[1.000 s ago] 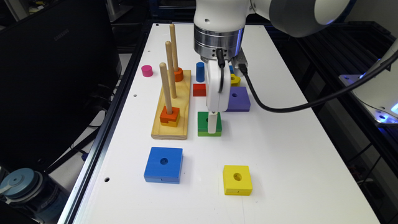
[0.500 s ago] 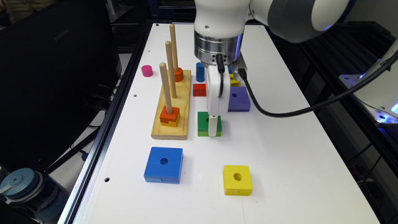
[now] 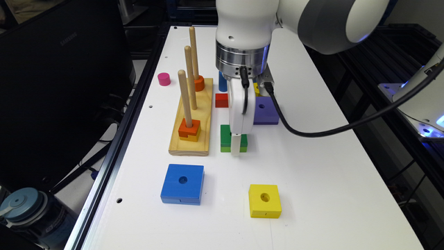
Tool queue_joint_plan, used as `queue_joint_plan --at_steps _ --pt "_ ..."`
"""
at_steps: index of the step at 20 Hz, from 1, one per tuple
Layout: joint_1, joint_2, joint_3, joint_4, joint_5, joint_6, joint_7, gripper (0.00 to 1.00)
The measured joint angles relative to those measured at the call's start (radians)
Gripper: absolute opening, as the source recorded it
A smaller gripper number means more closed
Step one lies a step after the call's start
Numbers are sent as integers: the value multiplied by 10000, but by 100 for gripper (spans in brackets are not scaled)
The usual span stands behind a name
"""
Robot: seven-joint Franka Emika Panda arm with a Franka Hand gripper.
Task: Pick up green block.
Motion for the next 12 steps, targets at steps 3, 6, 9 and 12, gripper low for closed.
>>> queue_joint_plan --at_steps 3,6,9,12 --pt "6 3 0 14 0 0 0 100" --pt "24 10 -2 34 0 0 5 100" --pt "35 15 -4 40 0 0 8 100" --pt "42 63 -17 43 -5 3 9 100"
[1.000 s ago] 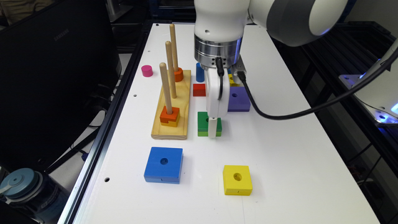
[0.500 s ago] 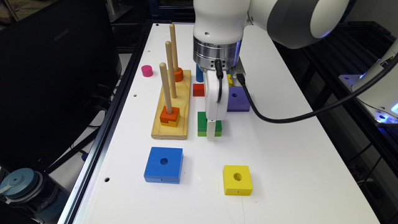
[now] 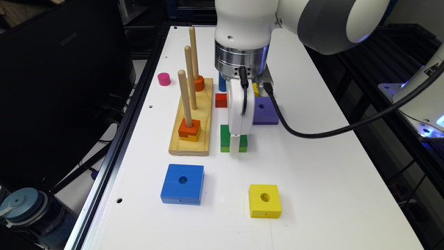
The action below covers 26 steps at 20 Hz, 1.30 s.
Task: Pick up green block.
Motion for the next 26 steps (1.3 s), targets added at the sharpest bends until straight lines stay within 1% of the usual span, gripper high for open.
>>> queue_joint_plan --at_steps 1,2,3,4,8,26 --pt "18 102 -37 7 -32 42 4 100" --pt "54 253 -110 24 -95 147 23 100" --pt "79 328 -149 96 -218 186 114 100" --pt "106 377 -161 159 -276 169 185 100" --pt "184 379 -229 180 -280 169 210 100" --pt "179 375 -228 179 -277 173 209 100"
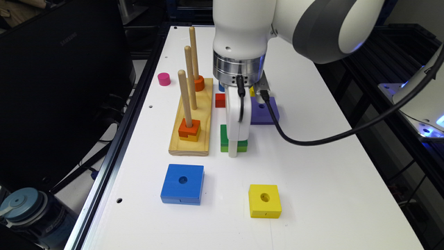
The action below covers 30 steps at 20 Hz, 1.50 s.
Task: Pick up green block.
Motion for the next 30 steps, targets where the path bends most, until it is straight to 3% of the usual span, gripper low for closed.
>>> queue_joint_plan --at_steps 17,18,30 --pt "0 0 0 0 0 0 0 100" --pt "0 0 0 0 0 0 0 0" --pt "-20 -55 24 -4 10 1 -3 0"
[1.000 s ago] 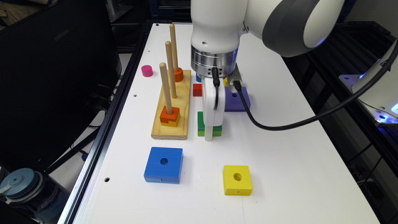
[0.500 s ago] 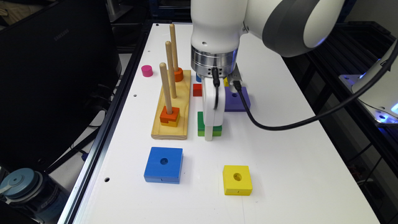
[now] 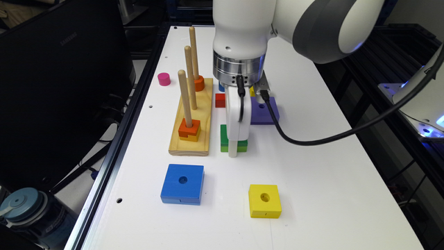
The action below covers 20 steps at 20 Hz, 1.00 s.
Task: Pick up green block.
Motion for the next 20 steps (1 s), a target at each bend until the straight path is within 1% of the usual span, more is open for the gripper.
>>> queue_joint_plan --at_steps 3,4,5,6,9,10,14,15,16,17,18,19,20 --pt "-6 -135 35 -6 31 -39 0 0" --pt "-19 -231 75 -7 58 -105 0 0" --pt "-54 -376 151 -12 105 -224 -1 0" --pt "-105 -553 249 -23 185 -375 -15 0" --pt "-244 -971 482 -123 405 -698 -75 0" --pt "-282 -1037 519 -164 431 -726 -87 0" --pt "-331 -1078 532 -202 437 -725 -100 0" --pt "-370 -1158 582 -189 448 -758 -100 0" --pt "-432 -1286 669 -186 491 -855 -106 0" --pt "-508 -1447 782 -188 586 -994 -144 0" --pt "-600 -1656 917 -197 755 -1185 -242 0" --pt "-664 -1812 1005 -210 904 -1329 -343 0" --pt "-707 -1930 1053 -229 1034 -1422 -443 0"
